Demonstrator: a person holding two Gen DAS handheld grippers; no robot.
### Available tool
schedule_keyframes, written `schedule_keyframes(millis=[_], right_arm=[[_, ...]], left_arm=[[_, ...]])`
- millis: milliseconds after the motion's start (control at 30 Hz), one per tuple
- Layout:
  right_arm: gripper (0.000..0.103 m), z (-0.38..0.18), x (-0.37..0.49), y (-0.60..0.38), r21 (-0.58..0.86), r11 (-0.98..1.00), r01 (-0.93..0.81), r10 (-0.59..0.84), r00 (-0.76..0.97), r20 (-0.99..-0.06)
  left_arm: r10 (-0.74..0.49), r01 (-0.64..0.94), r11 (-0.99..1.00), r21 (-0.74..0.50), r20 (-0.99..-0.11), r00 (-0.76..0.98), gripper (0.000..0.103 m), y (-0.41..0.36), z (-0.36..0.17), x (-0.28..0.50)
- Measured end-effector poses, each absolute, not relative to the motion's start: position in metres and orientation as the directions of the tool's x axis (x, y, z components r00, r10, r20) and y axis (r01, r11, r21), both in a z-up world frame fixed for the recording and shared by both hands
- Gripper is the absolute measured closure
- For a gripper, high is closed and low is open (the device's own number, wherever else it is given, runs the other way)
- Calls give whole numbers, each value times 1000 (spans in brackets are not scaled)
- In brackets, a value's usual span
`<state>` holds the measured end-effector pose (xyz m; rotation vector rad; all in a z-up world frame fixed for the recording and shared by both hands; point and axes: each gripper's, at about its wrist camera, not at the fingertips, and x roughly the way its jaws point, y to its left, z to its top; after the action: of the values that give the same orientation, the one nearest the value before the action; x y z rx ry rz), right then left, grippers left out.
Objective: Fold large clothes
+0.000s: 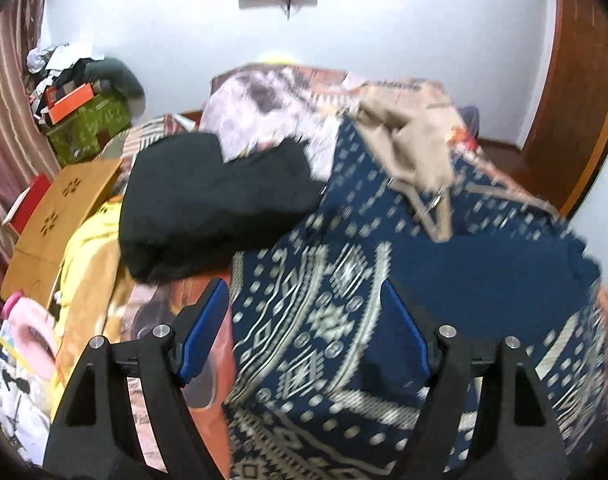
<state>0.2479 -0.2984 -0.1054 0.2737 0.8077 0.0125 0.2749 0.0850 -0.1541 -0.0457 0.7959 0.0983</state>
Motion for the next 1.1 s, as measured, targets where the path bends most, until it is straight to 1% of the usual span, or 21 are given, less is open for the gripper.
schedule_keyframes(millis=[133,367,567,767,967,1033,1067,1100], right_arm=[[57,-116,255,-328,296,942,158,117,670,-733],[57,-167,278,-366,433,864,259,227,566,-792],[57,-207,301,-381,524,790,317,338,488,-805],[57,-226,321,-388,537,767,352,351,470,-810],[57,-233,344,-398,470,784,407,268,461,-846],[61,-232,350,-400,450,784,427,237,464,-853],[68,-231,352,-400,435,789,434,218,464,-858],[73,-230,355,-400,423,794,436,205,463,-862]], left_arm=[[29,-85,995,-46,-696,718,26,73,-142,285],[1,-62,996,-57,-725,689,26,52,-157,302],[-5,-59,997,-58,-754,656,26,47,-173,306],[-2,-90,993,-76,-773,634,26,53,-181,309],[16,-110,992,-68,-780,626,26,58,-185,309],[30,-111,992,-51,-778,627,26,58,-185,307],[36,-111,993,-44,-778,628,26,58,-185,306],[43,-111,993,-34,-777,628,26,58,-185,305]])
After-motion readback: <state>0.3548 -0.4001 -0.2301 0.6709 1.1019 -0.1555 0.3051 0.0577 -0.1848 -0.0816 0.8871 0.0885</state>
